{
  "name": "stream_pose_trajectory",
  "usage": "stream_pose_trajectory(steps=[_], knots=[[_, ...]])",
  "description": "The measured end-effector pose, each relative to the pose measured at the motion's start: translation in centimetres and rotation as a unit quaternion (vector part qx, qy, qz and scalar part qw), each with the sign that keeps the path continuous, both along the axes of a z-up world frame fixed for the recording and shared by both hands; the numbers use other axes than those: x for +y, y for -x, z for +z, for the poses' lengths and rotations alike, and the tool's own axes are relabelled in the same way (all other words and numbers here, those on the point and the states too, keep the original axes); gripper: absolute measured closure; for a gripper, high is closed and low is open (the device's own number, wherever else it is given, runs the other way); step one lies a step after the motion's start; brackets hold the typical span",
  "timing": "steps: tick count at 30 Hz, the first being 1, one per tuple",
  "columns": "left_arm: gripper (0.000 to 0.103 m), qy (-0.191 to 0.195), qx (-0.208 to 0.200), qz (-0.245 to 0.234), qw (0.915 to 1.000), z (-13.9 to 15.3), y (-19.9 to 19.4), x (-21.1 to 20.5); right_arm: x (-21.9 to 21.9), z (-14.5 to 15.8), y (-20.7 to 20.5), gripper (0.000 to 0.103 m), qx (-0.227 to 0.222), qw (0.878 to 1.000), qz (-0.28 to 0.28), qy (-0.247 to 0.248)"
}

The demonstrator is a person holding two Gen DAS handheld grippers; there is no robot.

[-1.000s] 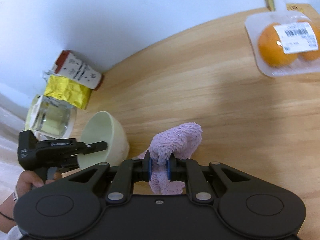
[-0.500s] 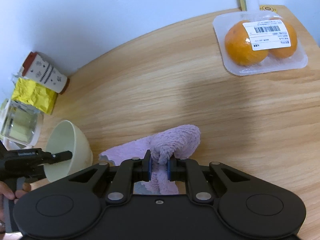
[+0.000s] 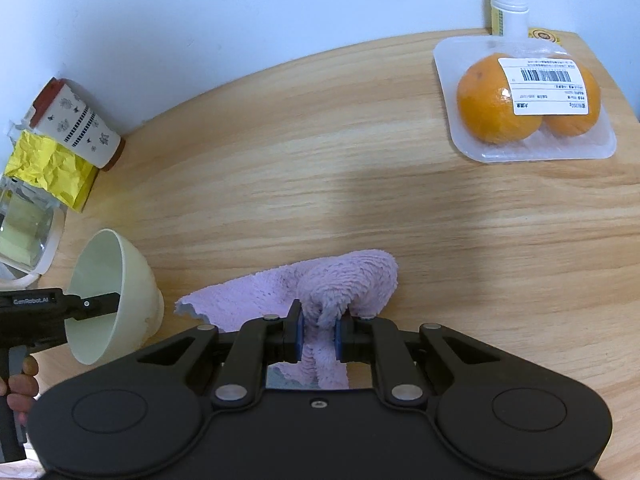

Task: Clean bowl

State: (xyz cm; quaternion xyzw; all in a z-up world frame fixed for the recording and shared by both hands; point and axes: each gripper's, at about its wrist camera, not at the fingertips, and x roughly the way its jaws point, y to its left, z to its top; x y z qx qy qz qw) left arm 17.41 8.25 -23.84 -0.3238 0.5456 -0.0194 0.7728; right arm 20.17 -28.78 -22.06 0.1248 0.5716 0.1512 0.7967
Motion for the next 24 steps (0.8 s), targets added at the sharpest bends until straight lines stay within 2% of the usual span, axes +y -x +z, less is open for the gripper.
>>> stream_pose_trajectory(steps=[1, 3, 4, 6, 8, 10, 11, 12, 14, 15, 16, 19, 21, 23, 24], knots=[[0.069, -0.003, 0.001, -0.006, 1.0, 0.0, -0.1, -0.1, 0.0, 0.0, 0.0, 0.085, -0.001, 1.0, 0.002, 0.005], [0.064, -0.016, 0.001, -0.016, 0.9997, 0.3, -0.2, -0.5, 0.4, -0.1, 0.0, 0.084, -0.004, 1.0, 0.009, 0.017], [0.055, -0.031, 0.001, -0.021, 0.9993, 0.7, -0.3, -0.9, 0.5, 0.0, 0.1, 0.084, -0.007, 1.0, 0.013, 0.021], [0.046, -0.042, 0.0, -0.028, 0.9987, 1.0, -0.4, -1.3, 0.9, 0.0, 0.2, 0.082, -0.011, 0.999, 0.022, 0.031], [0.043, -0.056, 0.002, -0.034, 0.9978, 1.2, -0.5, -1.6, 1.1, 0.0, 0.2, 0.078, -0.015, 0.999, 0.03, 0.038], [0.032, -0.068, 0.004, -0.038, 0.997, 1.3, -0.5, -1.9, 1.1, 0.0, 0.1, 0.075, -0.015, 0.999, 0.033, 0.039], [0.03, -0.07, 0.008, -0.036, 0.9968, 1.4, -0.6, -2.0, 1.1, 0.0, 0.1, 0.07, -0.014, 0.999, 0.033, 0.038], [0.023, -0.072, 0.01, -0.033, 0.9968, 1.5, -0.6, -2.1, 1.1, 0.0, 0.0, 0.061, -0.012, 0.999, 0.033, 0.035], [0.013, -0.084, 0.008, -0.037, 0.9958, 1.9, -0.6, -2.4, 1.0, 0.0, 0.0, 0.05, -0.007, 0.999, 0.03, 0.027], [0.004, -0.098, 0.008, -0.039, 0.9944, 2.1, -0.6, -2.6, 0.9, 0.1, 0.0, 0.047, -0.006, 0.999, 0.029, 0.025], [0.001, -0.111, 0.009, -0.043, 0.9928, 2.3, -0.7, -2.8, 0.9, 0.2, 0.0, 0.045, -0.007, 0.999, 0.03, 0.025], [0.001, -0.132, 0.013, -0.053, 0.9898, 2.5, -0.7, -3.4, 1.0, 0.3, 0.1, 0.036, -0.008, 0.999, 0.041, 0.027], [0.001, -0.152, 0.017, -0.058, 0.9865, 2.8, -0.7, -3.8, 0.9, 0.3, 0.1, 0.024, -0.01, 0.999, 0.041, 0.026], [0.001, -0.168, 0.014, -0.061, 0.9838, 3.2, -0.6, -4.2, 0.6, 0.7, 0.2, 0.019, -0.02, 0.999, 0.039, 0.027], [0.001, -0.179, 0.012, -0.064, 0.9817, 3.5, -0.5, -4.5, 0.5, 0.9, 0.2, 0.012, -0.023, 0.999, 0.037, 0.026]])
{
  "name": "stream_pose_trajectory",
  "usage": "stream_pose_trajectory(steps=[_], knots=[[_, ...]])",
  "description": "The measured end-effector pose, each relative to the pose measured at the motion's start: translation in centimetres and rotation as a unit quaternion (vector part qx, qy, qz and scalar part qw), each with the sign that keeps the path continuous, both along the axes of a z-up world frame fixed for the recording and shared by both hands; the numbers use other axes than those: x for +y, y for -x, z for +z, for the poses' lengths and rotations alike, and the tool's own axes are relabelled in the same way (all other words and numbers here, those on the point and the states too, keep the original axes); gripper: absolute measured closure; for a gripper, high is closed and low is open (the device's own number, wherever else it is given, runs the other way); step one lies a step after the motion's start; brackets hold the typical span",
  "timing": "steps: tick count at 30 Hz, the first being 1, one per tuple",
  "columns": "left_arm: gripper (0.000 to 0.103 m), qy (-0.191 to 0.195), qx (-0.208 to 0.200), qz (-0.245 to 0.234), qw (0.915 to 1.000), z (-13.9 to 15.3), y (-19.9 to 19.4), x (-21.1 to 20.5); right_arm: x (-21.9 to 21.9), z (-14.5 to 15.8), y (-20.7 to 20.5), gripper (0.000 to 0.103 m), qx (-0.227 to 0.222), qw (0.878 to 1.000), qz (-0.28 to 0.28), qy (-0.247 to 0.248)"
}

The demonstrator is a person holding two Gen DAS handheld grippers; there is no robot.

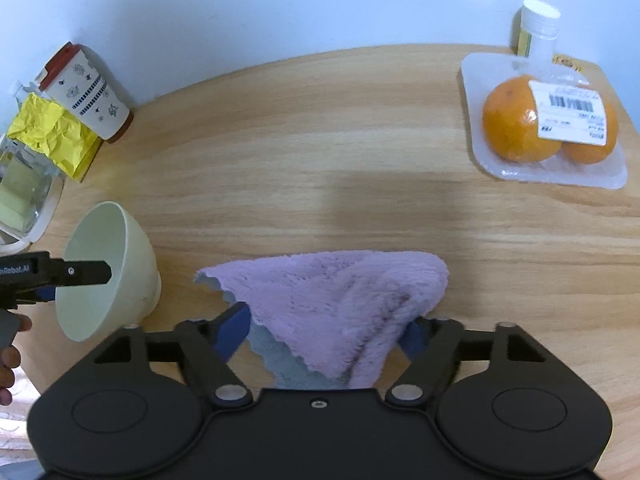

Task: Clean bowl

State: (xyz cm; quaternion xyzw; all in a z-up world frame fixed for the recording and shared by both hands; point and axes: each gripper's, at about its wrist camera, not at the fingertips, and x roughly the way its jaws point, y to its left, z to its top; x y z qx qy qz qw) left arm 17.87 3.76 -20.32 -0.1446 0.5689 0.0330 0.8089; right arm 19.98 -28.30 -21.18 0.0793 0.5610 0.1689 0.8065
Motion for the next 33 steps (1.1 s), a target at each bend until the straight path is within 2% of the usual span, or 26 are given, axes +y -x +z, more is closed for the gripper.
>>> stream_pose_trajectory(steps=[4, 6, 11, 14, 17, 22, 27, 33], knots=[[0.0, -0.037, -0.008, -0.019, 0.9991, 1.5, 0.5, -1.0, -0.5, 0.9, 0.0, 0.006, -0.01, 1.0, -0.007, -0.007], [0.0, -0.056, -0.02, -0.024, 0.998, 2.9, 0.9, -1.7, -0.8, 1.7, 0.1, 0.0, -0.017, 1.0, -0.009, -0.006], [0.0, -0.084, -0.032, -0.035, 0.9953, 6.5, 1.5, -3.3, -1.4, 3.7, 0.6, 0.0, -0.035, 0.999, -0.028, 0.001], [0.0, -0.083, -0.039, -0.041, 0.9949, 8.9, 2.0, -3.9, -1.6, 5.3, 1.2, 0.0, -0.03, 0.999, -0.041, 0.006], [0.0, -0.091, -0.051, -0.053, 0.9931, 11.7, 3.0, -4.9, -1.5, 8.6, 2.8, 0.0, -0.037, 0.997, -0.059, 0.026], [0.0, -0.093, -0.039, -0.062, 0.9929, 14.5, 4.9, -5.9, -0.5, 13.0, 5.3, 0.0, -0.041, 0.997, -0.062, 0.035], [0.0, -0.096, -0.039, -0.081, 0.9913, 16.1, 7.2, -6.5, 1.0, 16.4, 8.2, 0.0, -0.033, 0.997, -0.067, 0.033], [0.0, -0.1, -0.05, -0.093, 0.9894, 17.6, 9.9, -6.2, 2.3, 18.1, 11.1, 0.0, -0.042, 0.993, -0.092, 0.053]])
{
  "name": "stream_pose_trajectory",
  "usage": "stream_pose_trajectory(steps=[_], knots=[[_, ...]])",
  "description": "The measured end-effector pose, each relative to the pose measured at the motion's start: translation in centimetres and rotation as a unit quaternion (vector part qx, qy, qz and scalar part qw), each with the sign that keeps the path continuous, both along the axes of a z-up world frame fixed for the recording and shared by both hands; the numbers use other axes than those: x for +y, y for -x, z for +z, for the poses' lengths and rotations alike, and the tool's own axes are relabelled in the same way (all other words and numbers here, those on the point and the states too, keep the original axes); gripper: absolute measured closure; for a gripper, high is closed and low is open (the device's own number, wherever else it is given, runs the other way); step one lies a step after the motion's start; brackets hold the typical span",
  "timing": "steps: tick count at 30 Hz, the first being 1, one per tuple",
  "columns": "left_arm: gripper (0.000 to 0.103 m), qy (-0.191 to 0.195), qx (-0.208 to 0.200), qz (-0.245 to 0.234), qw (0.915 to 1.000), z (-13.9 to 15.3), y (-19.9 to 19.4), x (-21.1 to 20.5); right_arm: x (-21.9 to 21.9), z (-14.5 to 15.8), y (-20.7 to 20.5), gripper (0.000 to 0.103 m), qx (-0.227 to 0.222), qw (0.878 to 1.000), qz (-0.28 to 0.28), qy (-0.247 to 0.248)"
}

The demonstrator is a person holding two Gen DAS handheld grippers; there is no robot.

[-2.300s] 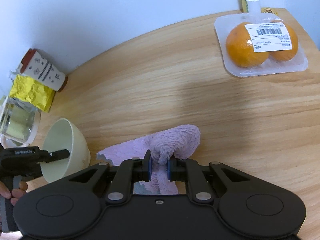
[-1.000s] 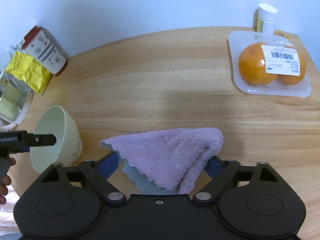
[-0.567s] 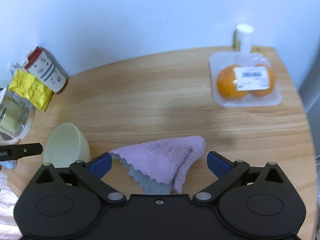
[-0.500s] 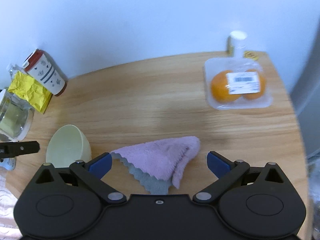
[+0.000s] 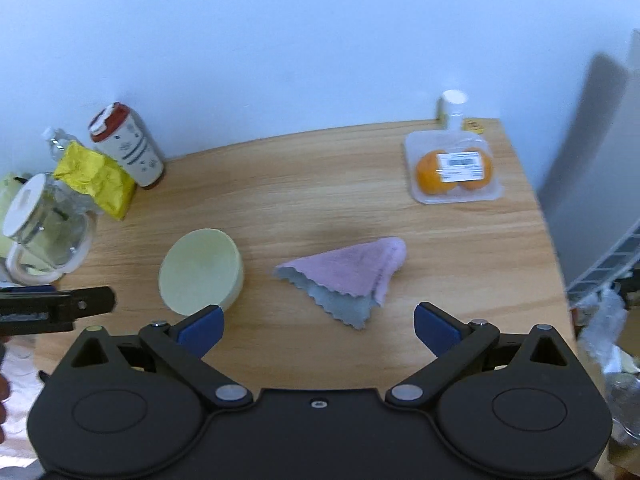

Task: Clean bowl

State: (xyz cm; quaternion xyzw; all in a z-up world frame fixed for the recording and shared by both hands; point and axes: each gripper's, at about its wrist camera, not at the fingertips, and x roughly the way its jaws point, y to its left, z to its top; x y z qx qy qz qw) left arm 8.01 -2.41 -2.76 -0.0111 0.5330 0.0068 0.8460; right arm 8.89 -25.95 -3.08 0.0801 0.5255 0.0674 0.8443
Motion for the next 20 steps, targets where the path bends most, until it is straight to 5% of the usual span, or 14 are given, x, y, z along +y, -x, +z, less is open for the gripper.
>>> stream_pose_trajectory(steps=[20], knots=[[0.001, -0.011, -0.038, -0.031, 0.9987, 2.1, 5.6, -0.2, 2.6, 1.3, 6.7, 0.0, -0.004, 1.0, -0.021, 0.022]])
